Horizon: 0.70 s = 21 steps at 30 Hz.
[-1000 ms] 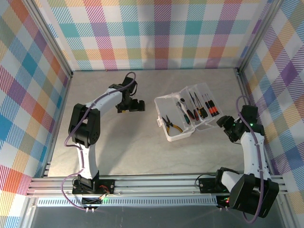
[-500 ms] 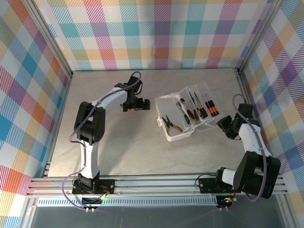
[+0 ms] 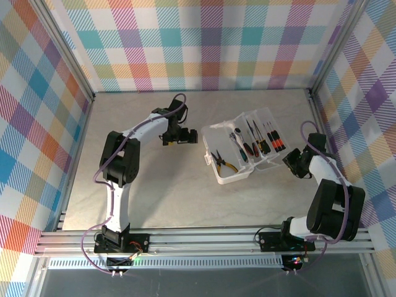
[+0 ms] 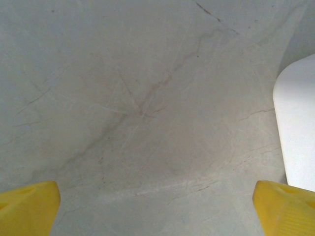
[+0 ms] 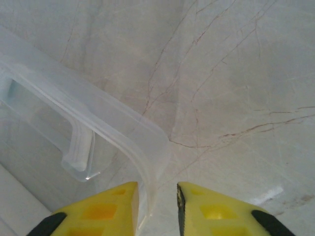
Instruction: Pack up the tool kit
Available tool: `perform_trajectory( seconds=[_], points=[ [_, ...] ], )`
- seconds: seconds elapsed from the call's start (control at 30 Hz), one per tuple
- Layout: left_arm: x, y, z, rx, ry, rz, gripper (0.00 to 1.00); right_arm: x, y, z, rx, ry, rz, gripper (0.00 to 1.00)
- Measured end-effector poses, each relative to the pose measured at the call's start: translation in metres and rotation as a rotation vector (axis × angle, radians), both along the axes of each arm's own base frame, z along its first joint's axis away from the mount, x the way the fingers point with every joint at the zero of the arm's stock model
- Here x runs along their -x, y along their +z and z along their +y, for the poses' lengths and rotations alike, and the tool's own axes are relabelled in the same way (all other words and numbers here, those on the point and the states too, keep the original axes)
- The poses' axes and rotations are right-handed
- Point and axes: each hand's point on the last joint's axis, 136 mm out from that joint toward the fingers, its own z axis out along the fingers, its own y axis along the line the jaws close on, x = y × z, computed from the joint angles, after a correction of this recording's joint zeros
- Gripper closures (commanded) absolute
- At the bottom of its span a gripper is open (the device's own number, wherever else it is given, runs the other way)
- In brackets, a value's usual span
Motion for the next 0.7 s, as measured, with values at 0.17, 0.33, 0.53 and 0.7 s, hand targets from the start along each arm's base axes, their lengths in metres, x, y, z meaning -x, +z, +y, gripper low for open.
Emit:
perform_trajectory(
  seconds=[0.17,0.33,0.53,0.7],
  points=[
    [-0.005,-0.008,-0.012,0.006,-0.014,0.009,0.00,-0.007,-0.001,0.003,0.008,0.008,-0.008,0.99],
    [-0.010,-0.019,-0.016,-0.003,-0.011,0.024,0.00,-0.009,0.000,0.004,0.040,0.008,-0.003,1.00],
    [-0.013,-0.019,-0.018,-0.004,0.004,0.037,0.00,-0.007,0.012,0.005,0.123,0.030,0.007,1.00],
    [-0.012,-0.020,-0.017,-0.008,0.005,0.043,0.00,-0.004,0.047,0.010,0.238,0.074,-0.034,1.00]
  ],
)
